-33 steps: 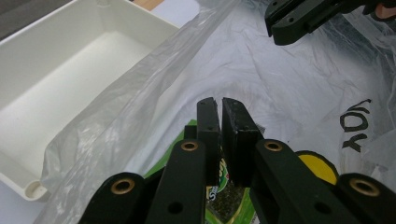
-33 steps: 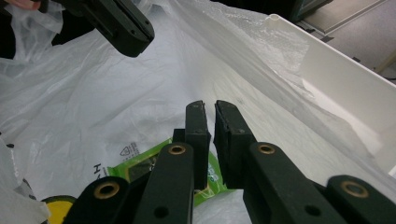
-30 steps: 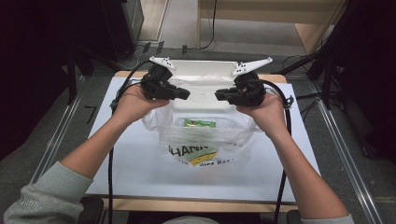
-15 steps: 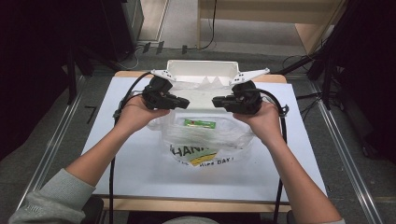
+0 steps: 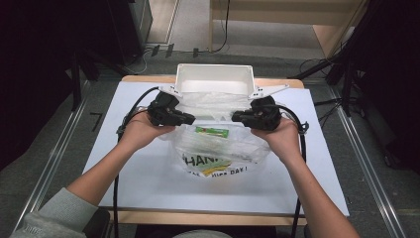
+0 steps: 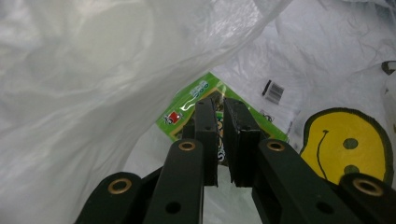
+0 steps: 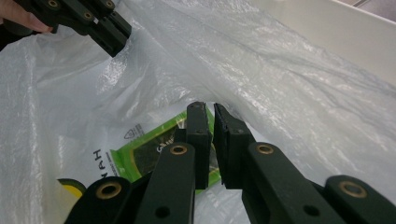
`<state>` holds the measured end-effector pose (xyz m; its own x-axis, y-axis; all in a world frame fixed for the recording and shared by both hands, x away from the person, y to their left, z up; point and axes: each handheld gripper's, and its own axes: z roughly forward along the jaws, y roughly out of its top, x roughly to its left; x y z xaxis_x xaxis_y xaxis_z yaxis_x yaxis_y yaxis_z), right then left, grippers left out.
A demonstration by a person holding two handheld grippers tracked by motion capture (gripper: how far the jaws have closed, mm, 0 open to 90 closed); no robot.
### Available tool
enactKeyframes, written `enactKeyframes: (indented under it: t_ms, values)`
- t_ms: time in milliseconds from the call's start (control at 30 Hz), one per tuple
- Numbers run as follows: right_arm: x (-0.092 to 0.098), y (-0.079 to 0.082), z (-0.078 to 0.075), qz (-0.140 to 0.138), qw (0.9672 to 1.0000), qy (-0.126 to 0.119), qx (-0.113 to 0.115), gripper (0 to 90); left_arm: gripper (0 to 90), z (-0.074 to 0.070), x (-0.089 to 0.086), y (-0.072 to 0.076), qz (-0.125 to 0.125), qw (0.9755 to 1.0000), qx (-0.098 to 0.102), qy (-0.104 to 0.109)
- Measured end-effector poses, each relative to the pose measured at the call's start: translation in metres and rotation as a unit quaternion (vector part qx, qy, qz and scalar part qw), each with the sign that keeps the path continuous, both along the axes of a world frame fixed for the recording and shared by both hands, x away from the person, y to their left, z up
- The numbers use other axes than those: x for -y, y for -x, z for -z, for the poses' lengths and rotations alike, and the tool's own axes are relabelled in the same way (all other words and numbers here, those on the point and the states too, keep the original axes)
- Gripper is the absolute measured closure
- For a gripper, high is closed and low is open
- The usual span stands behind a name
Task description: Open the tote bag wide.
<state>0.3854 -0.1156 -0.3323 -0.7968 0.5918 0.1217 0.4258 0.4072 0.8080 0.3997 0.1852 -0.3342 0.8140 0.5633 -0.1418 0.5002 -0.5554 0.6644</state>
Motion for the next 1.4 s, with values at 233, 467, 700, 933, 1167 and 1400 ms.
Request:
enactKeyframes:
  t_ms: [233,467,700,933,1167,1400]
  values:
    - [-0.001,0.005,0.008,0.001,1.0000,0.001,-0.002,85.8,85.2,0.011,-0.010,0.004,-0.008,0.9999,-0.010,0.005]
    - [0.003,0.010,0.011,0.007,1.0000,0.003,0.004,85.6,85.2,0.019,-0.020,0.008,-0.017,0.9996,-0.019,0.012]
    - [0.010,0.013,0.019,0.019,0.9998,0.002,-0.003,85.1,85.0,0.027,-0.026,0.013,-0.022,0.9993,-0.025,0.018]
    - [0.018,0.018,0.029,0.029,0.9995,0.004,-0.007,85.0,85.0,0.034,-0.031,0.016,-0.026,0.9990,-0.032,0.020]
    - [0.020,0.020,0.047,0.032,0.9990,0.010,-0.028,84.9,85.1,0.045,-0.032,0.019,-0.030,0.9986,-0.041,0.018]
    - [0.017,0.025,0.060,0.030,0.9986,0.016,-0.041,84.4,84.9,0.049,-0.035,0.025,-0.032,0.9984,-0.040,0.022]
